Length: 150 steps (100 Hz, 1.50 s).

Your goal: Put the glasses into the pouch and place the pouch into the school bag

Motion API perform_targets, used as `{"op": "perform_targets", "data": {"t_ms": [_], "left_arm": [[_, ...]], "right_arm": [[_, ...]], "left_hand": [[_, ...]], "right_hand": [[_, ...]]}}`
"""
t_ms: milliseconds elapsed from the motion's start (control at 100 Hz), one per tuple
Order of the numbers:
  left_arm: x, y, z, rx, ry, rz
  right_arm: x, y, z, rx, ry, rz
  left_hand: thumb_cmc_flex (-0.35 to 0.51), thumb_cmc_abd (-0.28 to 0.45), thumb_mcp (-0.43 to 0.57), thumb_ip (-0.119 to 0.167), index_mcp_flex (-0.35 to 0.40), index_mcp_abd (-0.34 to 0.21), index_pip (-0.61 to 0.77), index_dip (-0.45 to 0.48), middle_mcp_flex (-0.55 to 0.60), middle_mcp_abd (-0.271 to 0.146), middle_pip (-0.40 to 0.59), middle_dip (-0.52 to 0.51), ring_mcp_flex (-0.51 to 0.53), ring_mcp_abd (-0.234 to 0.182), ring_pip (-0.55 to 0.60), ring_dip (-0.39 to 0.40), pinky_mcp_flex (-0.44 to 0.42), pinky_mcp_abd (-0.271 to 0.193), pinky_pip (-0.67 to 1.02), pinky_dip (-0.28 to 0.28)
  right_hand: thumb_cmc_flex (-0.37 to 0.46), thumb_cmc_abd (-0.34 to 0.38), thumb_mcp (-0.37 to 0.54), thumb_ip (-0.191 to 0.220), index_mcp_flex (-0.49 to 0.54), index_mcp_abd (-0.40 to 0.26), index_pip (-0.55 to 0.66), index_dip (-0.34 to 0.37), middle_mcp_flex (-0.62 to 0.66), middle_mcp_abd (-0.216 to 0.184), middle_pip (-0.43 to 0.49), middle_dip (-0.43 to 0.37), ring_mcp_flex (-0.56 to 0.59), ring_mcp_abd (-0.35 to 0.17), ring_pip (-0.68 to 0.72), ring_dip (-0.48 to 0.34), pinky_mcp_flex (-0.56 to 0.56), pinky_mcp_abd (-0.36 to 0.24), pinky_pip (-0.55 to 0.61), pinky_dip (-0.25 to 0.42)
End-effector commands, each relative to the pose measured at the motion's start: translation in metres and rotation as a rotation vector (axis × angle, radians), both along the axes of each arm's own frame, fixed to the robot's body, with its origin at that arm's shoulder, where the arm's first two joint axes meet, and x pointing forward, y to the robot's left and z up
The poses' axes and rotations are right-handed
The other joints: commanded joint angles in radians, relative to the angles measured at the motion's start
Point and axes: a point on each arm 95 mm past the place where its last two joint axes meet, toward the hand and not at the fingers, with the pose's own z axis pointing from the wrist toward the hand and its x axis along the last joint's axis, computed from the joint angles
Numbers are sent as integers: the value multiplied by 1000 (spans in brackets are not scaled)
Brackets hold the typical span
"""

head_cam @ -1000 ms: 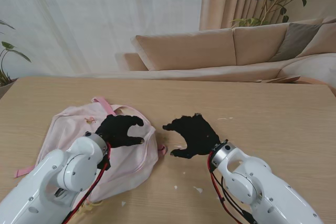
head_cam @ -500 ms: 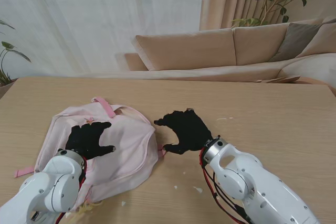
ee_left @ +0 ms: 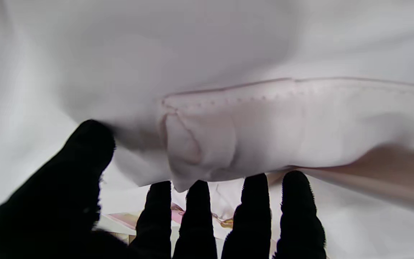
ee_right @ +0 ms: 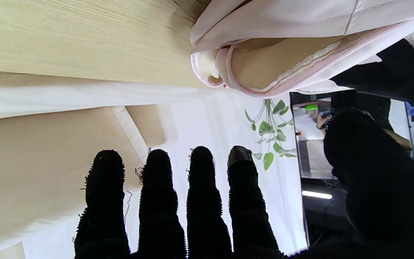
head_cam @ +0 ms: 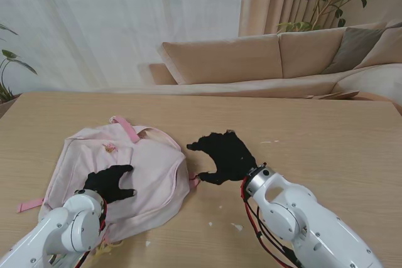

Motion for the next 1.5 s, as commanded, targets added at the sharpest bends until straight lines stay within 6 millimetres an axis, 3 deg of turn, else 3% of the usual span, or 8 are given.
{"op": "perform_targets", "data": {"t_ms": [0,540,790,930,1090,1250,1340,1490], "left_arm": [[-2,-13,-8,-12,50,-25],[46,-98,2,-94,88,-92],[83,-119,5,-60,41,-26],[96,-120,4,-84,35,15],[95,-114,8,-134,22,6],[78,-102,25,-128,9,-86],[66,-89,34,-107,-2,-147],[43,-64,46,-60,1,-240]], "right_arm": [[-3,0,-3,-10,16,-2],[-10,-21,-1,-17,23,-52],[-16,-29,2,-18,18,-71],[-20,-33,4,-19,12,-83],[-22,-37,5,-19,13,-93],[-23,-36,5,-19,14,-94],[-24,-34,5,-18,12,-92],[-24,-31,6,-17,9,-87]], "left_hand": [[24,-1,5,24,-19,-33,48,6,35,-38,27,10,31,-3,31,18,8,-3,62,14],[24,7,9,26,-18,-8,114,-5,24,-23,36,11,19,-12,79,9,-4,-10,155,-25],[20,4,15,27,-18,-4,111,-18,20,-31,38,11,11,-16,72,1,-11,-9,149,-38],[19,-4,28,26,-14,-12,127,-16,25,-33,44,13,9,-18,69,-2,-18,-13,144,-45],[11,-10,41,20,-15,-30,176,-1,31,-31,45,13,-9,-30,59,-6,-41,-28,121,-54],[-1,7,15,17,-16,-50,189,-2,11,-28,34,11,-67,-87,35,-4,-80,-72,77,-53],[4,16,-22,22,-19,-45,184,-11,1,-29,25,13,-79,-96,19,7,-85,-80,43,-33],[-9,-1,-24,16,-21,-45,80,-58,-32,-53,-32,-10,-129,-130,-36,-3,-103,-115,-45,-14]], "right_hand": [[-34,15,23,21,-17,-13,-3,9,-19,-14,8,3,-9,-7,9,20,-10,3,-3,12],[-32,15,26,21,-15,-12,-6,16,-18,-15,8,3,-9,-9,9,20,-10,4,-4,14],[-31,14,26,21,-14,-13,-7,18,-17,-14,8,3,-8,-9,8,20,-11,4,-4,14],[-30,13,26,21,-14,-12,-8,19,-18,-15,7,2,-7,-9,8,19,-9,4,-4,15],[-29,12,28,21,-14,-12,-9,19,-18,-14,7,2,-9,-9,6,19,-10,5,-4,15],[-30,13,27,21,-13,-12,-10,20,-16,-15,7,2,-8,-8,7,19,-10,5,-4,15],[-29,11,28,21,-11,-12,-9,20,-16,-16,7,2,-7,-9,8,19,-10,4,-4,15],[-29,12,29,21,-11,-12,-10,21,-16,-16,7,2,-7,-9,7,19,-9,4,-4,15]]}}
